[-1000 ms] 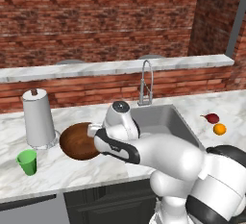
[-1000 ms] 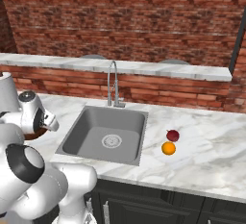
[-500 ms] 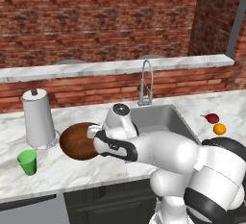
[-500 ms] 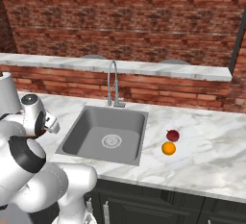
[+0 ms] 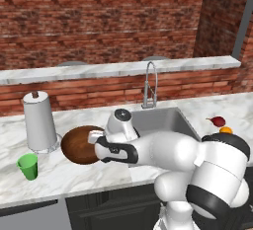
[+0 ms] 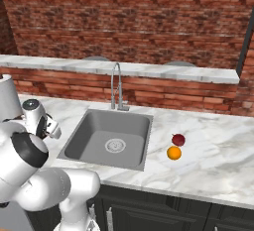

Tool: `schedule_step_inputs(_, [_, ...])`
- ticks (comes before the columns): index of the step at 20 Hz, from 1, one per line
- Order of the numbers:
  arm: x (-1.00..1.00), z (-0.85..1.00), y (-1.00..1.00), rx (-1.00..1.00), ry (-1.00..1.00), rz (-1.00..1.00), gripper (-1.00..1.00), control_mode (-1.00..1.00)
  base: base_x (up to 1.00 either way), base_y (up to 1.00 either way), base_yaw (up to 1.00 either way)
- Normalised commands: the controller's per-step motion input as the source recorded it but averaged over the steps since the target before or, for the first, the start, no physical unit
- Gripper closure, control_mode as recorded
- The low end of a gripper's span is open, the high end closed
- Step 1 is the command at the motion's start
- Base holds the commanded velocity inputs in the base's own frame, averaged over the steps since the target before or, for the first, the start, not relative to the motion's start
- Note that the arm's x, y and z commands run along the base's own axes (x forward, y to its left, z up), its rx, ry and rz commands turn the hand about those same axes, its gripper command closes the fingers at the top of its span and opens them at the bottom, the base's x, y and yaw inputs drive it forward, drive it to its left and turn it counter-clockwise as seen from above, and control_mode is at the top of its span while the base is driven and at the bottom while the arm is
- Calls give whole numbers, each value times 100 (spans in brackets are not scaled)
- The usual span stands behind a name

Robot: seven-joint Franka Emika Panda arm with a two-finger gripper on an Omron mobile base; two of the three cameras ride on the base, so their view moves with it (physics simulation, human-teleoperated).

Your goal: Remove the orange and pear from the sink. Then move the bowl and cup from the counter to the sink for washing.

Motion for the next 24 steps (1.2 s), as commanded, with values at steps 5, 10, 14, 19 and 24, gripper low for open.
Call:
schedule_step_inputs(5, [1, -9, 6, 0, 0, 0, 100, -100, 0, 0, 0])
schedule_step_inputs(10, [0, -10, 0, 0, 0, 0, 100, -100, 0, 0, 0])
schedule_step_inputs(14, [-2, -2, 0, 0, 0, 0, 100, -100, 0, 0, 0])
schedule_step_inputs(19, [-6, 4, -9, 4, 1, -2, 100, -100, 0, 0, 0])
schedule_step_inputs(24, [-6, 15, -15, 9, 0, -1, 100, -100, 0, 0, 0])
